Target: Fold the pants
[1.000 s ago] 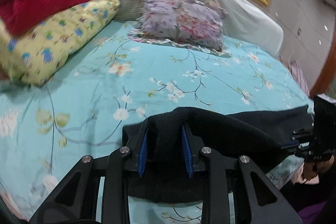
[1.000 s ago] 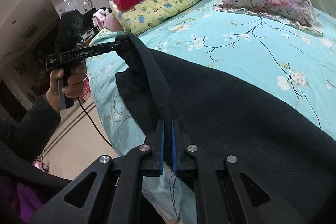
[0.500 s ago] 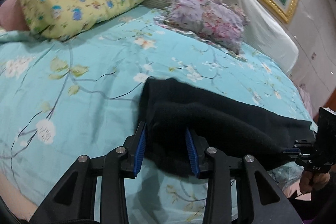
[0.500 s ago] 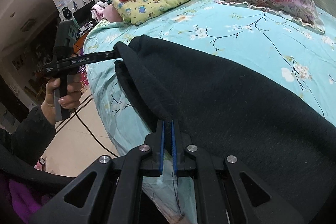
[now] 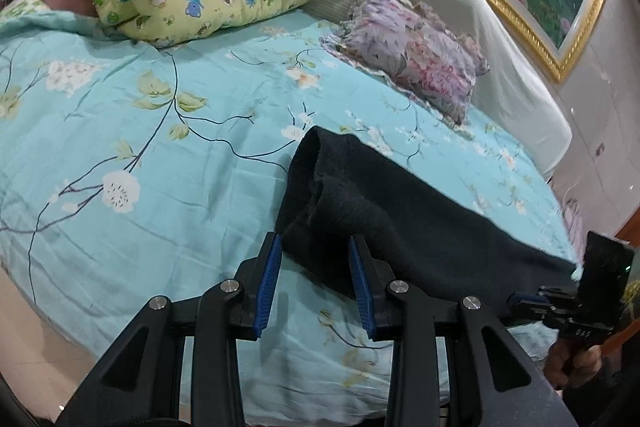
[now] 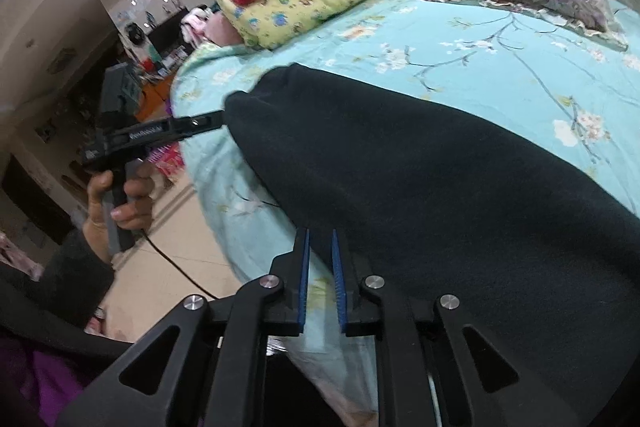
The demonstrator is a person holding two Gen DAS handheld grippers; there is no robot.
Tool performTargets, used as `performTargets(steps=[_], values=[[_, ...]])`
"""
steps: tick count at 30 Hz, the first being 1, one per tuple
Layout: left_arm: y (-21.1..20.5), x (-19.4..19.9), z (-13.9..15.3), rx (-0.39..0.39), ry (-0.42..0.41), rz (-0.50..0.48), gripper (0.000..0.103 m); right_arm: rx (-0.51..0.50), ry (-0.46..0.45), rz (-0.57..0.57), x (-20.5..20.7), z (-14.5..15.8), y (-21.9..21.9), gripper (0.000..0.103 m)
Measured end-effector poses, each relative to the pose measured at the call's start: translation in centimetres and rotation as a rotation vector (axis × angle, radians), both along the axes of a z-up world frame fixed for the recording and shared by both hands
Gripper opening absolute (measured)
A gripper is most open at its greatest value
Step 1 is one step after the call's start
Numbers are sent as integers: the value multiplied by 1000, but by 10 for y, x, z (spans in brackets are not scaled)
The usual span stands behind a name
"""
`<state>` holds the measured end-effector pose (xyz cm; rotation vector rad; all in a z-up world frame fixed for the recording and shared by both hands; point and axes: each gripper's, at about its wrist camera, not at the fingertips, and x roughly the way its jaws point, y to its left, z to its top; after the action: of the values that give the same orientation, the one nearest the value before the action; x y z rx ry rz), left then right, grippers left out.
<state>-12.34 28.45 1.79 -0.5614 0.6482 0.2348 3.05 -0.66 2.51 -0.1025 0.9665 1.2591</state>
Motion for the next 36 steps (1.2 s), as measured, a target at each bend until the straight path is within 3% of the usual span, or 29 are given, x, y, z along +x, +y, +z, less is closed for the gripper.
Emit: performTargets(steps=[8, 10, 13, 23, 30, 36], values=[[-4, -1, 10, -127, -15, 21, 46, 48, -5, -26, 9, 17, -4, 15], [-6, 2, 8, -148, -4, 17, 46, 45, -6, -55, 17, 20, -7, 21], [-8, 9, 4, -165, 13, 13, 49, 66, 25, -115, 39, 25, -13, 28], [-8, 25, -19, -215, 73, 32, 49, 32, 176, -213, 129, 22, -3, 28], [1, 31, -30, -249, 92, 45, 49, -87, 248, -159, 167, -14, 29, 28], [2, 42, -35, -251, 95, 39, 49, -203, 219, -23, 158, -31, 50, 28]])
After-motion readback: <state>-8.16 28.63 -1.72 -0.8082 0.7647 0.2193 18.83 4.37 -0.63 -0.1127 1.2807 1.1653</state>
